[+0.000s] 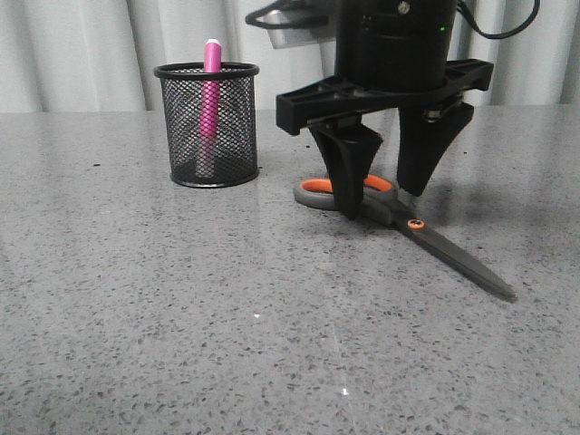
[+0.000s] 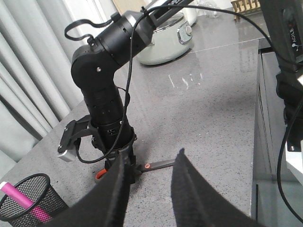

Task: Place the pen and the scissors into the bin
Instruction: 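Lower the right gripper over the scissors handles and grasp them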

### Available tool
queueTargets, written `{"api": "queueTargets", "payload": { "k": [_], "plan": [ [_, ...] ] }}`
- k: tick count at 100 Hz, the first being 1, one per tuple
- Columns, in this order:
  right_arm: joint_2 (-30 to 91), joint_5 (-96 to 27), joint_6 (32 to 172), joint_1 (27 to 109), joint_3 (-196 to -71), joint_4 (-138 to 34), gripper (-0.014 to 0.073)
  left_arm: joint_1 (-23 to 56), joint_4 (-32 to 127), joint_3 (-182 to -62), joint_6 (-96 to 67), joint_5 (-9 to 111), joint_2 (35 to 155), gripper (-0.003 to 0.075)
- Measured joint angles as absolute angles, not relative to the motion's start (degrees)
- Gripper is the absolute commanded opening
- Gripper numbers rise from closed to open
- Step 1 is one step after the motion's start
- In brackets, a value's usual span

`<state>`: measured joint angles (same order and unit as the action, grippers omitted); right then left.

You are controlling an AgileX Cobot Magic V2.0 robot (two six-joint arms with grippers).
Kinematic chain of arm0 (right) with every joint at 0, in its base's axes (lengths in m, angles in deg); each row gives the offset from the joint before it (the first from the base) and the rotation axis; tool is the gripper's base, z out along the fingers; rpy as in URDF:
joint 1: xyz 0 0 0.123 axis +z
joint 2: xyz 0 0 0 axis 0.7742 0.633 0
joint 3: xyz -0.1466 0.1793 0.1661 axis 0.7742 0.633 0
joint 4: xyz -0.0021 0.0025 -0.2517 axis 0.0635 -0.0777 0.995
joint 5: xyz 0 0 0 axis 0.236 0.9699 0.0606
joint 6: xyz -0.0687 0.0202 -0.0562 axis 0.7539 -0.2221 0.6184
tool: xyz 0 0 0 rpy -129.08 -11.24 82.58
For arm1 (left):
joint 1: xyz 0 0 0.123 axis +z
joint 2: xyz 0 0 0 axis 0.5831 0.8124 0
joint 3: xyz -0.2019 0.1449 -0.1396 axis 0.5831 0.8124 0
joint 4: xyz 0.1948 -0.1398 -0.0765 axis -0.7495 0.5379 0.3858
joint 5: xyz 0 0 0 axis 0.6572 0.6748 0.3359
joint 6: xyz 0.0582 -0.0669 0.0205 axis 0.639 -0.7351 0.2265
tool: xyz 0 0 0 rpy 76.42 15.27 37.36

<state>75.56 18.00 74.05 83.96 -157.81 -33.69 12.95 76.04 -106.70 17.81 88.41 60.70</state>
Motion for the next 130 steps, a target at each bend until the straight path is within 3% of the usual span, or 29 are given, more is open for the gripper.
{"api": "queueTargets", "payload": {
  "k": [43, 80, 97, 130],
  "plan": [
    [78.12, 19.27, 72.27, 83.85, -159.09, -34.44, 0.0410, 12.95, 76.11, -106.70, 17.81, 88.41, 60.70, 0.0189],
    [80.04, 20.59, 71.75, 83.66, -159.91, -37.20, 0.0106, 12.95, 76.11, -106.70, 17.72, 88.41, 60.70, 0.0188],
    [80.16, 20.71, 71.75, 83.66, -160.14, -37.20, -0.0076, 12.95, 76.11, -106.70, 17.72, 88.41, 60.70, 0.0189],
    [79.71, 20.53, 71.86, 83.66, -160.14, -36.72, -0.0074, 12.95, 76.11, -106.70, 17.72, 89.18, 60.70, 0.0188]
  ]
}}
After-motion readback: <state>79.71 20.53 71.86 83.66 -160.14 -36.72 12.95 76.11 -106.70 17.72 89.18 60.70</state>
